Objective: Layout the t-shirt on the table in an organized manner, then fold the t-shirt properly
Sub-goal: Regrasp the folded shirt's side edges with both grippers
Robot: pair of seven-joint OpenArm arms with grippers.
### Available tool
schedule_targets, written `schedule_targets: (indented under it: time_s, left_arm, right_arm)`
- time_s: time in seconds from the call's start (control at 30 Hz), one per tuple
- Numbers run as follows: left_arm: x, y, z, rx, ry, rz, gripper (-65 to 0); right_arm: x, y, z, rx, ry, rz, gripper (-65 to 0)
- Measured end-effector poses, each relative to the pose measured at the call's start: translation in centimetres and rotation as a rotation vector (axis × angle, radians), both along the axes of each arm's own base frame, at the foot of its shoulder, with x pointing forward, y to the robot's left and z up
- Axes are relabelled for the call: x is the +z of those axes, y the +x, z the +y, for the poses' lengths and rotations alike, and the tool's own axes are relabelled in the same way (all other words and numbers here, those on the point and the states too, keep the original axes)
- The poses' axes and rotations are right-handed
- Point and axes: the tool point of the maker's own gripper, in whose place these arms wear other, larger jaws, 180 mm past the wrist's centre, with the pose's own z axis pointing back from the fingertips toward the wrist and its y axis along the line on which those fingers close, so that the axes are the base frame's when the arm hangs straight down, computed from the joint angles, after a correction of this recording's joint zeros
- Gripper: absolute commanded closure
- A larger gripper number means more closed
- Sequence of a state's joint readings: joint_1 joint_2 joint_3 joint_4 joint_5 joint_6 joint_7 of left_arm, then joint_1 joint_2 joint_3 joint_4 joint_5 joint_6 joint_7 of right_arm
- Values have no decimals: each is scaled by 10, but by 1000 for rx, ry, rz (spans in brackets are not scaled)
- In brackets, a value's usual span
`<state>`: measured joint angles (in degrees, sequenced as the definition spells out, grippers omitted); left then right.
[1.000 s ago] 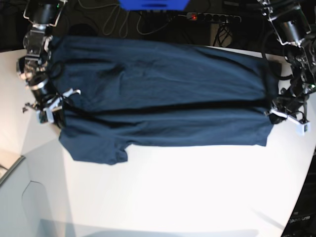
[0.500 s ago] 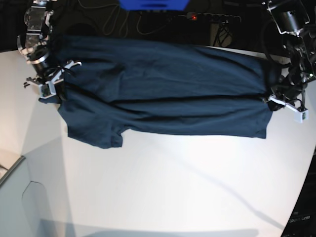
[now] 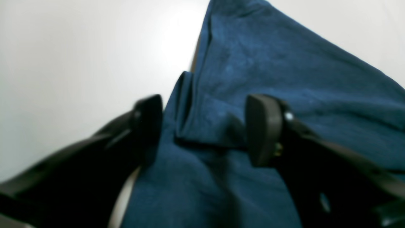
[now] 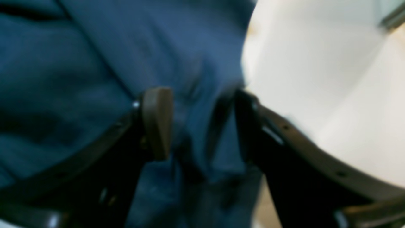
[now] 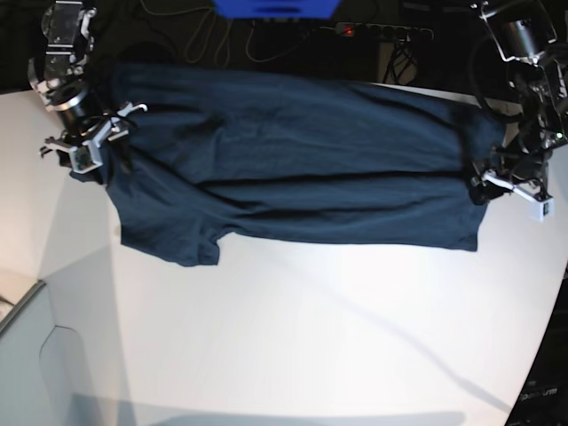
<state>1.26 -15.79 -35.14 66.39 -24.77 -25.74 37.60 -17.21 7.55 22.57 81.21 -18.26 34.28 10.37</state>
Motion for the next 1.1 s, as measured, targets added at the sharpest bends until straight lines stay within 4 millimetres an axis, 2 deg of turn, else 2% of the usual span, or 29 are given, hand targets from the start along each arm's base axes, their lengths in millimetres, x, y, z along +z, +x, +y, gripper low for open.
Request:
schedule_targets:
  time_s: [0.07, 0.17, 0.33, 0.4, 0.53, 0.7, 0.87, 1.1]
  left_arm:
    - [7, 3, 4, -5, 19, -11, -428]
    - [25, 11, 8, -17, 54, -59, -428]
    - [49, 39, 9, -12, 70, -126, -428]
    - [52, 53, 11, -10, 73, -134, -428]
    - [43, 79, 9, -19, 78, -96, -428]
    - [13, 100, 13, 19, 87, -56, -428]
    - [-18, 103, 1, 15, 71, -27, -428]
    - [-23, 107, -2, 38, 57, -73, -423]
  right_arm:
    - [13, 5, 1, 7, -18, -32, -356]
    - [30, 16, 14, 10, 0, -90, -356]
    - [41, 29, 16, 2, 4, -128, -356]
    - [43, 37, 19, -7, 15, -136, -356]
    - [37, 50, 13, -37, -10, -76, -356]
    - [40, 66, 7, -60, -33, -47, -356]
    - [42, 70, 7, -62, -32, -52, -356]
    - [41, 69, 7, -63, -32, -46, -356]
